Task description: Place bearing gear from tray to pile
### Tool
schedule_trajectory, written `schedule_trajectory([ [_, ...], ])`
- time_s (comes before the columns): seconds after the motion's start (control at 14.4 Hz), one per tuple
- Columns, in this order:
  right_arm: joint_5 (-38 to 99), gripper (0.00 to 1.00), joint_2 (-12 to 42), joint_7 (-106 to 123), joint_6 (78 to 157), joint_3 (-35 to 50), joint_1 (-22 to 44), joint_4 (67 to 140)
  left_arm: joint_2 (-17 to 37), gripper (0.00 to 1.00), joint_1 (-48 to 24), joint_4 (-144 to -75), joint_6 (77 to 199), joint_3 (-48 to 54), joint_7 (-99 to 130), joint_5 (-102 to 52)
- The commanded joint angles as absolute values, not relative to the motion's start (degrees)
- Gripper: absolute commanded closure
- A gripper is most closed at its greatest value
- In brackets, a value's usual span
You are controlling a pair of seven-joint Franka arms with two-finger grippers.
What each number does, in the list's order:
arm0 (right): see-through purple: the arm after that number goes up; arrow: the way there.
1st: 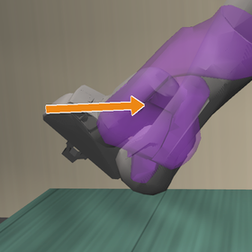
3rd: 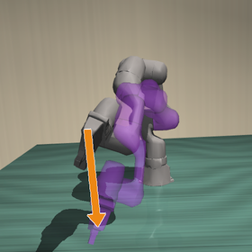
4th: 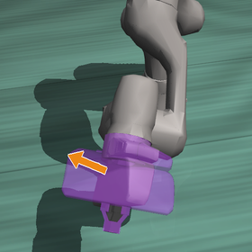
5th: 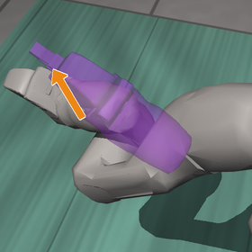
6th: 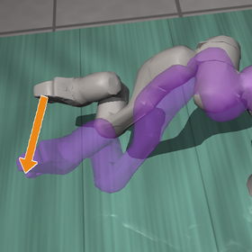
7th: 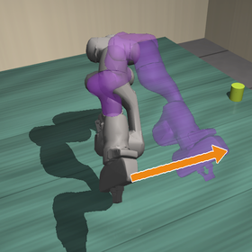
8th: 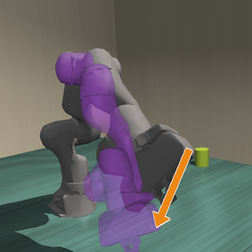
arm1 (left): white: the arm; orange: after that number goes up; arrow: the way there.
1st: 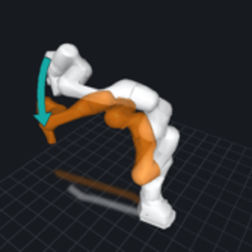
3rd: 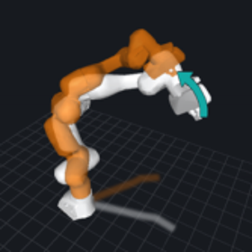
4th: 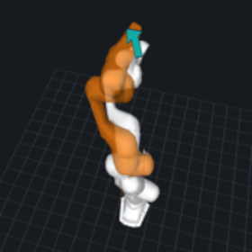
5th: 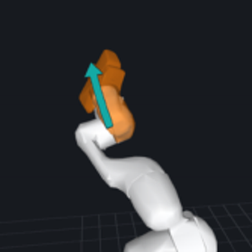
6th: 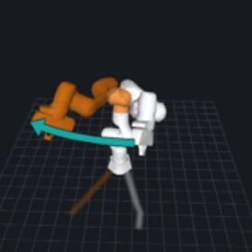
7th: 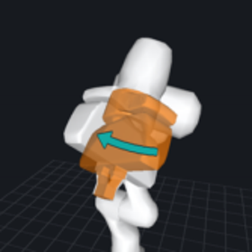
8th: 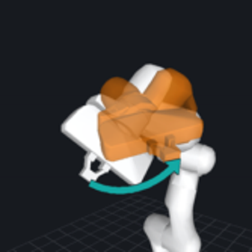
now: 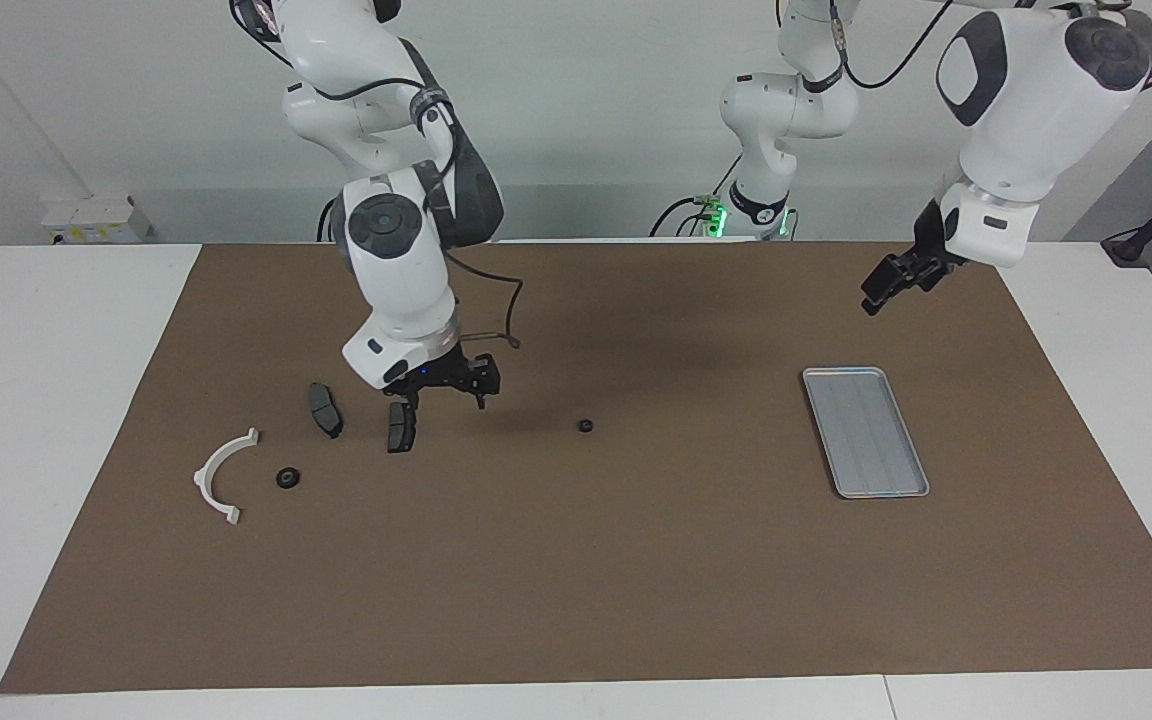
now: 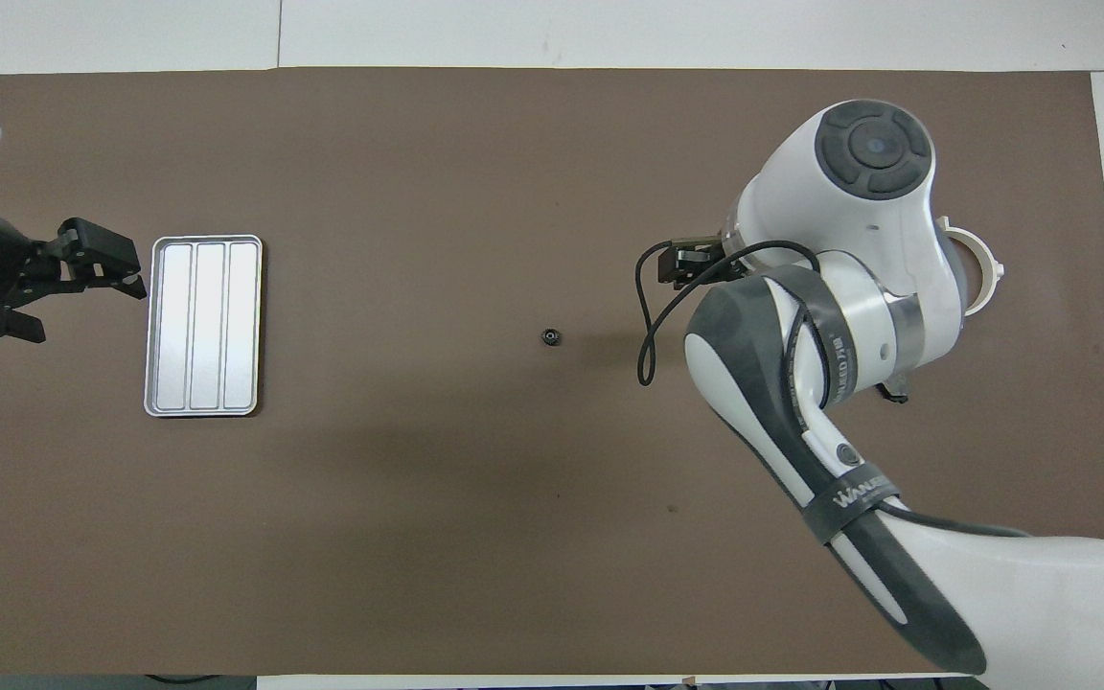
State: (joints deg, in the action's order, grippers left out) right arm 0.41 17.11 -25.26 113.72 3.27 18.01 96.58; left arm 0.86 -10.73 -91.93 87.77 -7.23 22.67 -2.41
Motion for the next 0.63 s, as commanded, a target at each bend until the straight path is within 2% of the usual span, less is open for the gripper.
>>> schedule_trajectory([
  [0.0, -0.26, 0.00, 17.31, -33.46, 116.18, 3.25, 22.48, 96.86, -0.79, 0.00, -8.97, -93.69, 86.22, -6.68, 20.92, -2.11],
  [0.14, -0.35, 0.00, 17.75, -37.95, 117.59, 3.16, 25.74, 96.86, -0.88, 0.00, -7.22, -94.13, 85.61, -5.81, 18.91, -2.11],
  [0.56, -0.79, 0.00, 25.12, -43.59, 123.92, 3.08, 31.20, 95.81, -2.20, 0.00, -2.73, -96.24, 88.24, -0.97, 12.93, -1.93],
])
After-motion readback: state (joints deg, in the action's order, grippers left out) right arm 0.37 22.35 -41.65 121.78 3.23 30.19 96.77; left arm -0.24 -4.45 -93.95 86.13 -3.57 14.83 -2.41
